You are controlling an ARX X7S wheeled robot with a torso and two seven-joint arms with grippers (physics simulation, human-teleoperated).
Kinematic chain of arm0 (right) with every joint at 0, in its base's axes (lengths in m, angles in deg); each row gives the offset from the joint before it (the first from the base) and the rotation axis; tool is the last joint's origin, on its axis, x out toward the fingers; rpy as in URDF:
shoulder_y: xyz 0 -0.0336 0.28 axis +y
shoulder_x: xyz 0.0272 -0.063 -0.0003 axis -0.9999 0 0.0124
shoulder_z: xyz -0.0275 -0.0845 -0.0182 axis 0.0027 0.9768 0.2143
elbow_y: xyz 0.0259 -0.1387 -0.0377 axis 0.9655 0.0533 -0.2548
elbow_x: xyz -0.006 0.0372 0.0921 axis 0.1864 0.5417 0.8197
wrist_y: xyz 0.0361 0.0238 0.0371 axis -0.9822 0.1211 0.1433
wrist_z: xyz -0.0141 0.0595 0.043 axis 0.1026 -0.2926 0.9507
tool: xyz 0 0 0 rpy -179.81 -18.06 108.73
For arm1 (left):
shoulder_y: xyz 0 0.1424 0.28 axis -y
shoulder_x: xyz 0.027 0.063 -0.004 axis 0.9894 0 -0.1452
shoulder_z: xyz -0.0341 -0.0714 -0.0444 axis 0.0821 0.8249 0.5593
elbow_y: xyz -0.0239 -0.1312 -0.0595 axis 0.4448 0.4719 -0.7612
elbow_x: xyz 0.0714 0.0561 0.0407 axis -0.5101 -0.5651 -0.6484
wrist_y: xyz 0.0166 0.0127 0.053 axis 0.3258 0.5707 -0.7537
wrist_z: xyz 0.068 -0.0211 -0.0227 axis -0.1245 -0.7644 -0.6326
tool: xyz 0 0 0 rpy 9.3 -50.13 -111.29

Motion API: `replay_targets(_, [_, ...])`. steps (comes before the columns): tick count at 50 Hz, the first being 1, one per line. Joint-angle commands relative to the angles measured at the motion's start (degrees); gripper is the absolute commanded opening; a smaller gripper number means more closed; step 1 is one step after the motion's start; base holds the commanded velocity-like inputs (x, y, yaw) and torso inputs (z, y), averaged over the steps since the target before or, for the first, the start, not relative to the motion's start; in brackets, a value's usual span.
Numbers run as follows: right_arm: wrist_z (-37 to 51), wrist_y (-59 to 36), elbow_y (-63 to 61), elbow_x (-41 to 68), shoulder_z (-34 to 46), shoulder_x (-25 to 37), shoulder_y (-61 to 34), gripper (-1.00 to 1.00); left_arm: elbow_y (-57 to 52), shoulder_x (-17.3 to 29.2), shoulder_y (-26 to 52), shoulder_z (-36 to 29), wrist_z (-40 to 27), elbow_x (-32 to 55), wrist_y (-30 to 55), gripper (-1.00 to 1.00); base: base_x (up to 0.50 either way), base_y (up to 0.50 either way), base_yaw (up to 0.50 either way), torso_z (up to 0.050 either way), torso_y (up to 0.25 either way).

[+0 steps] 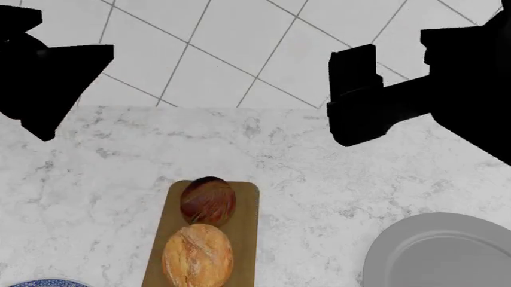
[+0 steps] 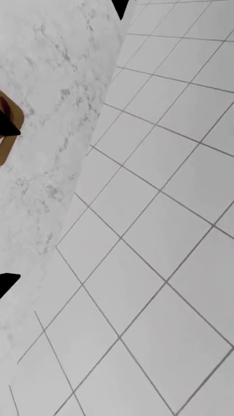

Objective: Place all breads on the cutting board.

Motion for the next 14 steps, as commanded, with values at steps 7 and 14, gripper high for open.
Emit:
replay_targets(7, [7.37,9.66,-11.09,-3.11,-2.77,4.87,5.4,1.0,-11.37,7.2,-5.57,5.69,-7.76,0.82,-10.34,1.0,0.0,0.0,0.0,0.0,0.0])
replay_targets(14, [8.44,17.27,-14.16,-4.22,-4.92,8.14,9.38,1.0,-14.36,9.95,-8.65,7.04,-9.02,-1.29,-13.72,1.0,0.0,0.0,0.0,0.0,0.0])
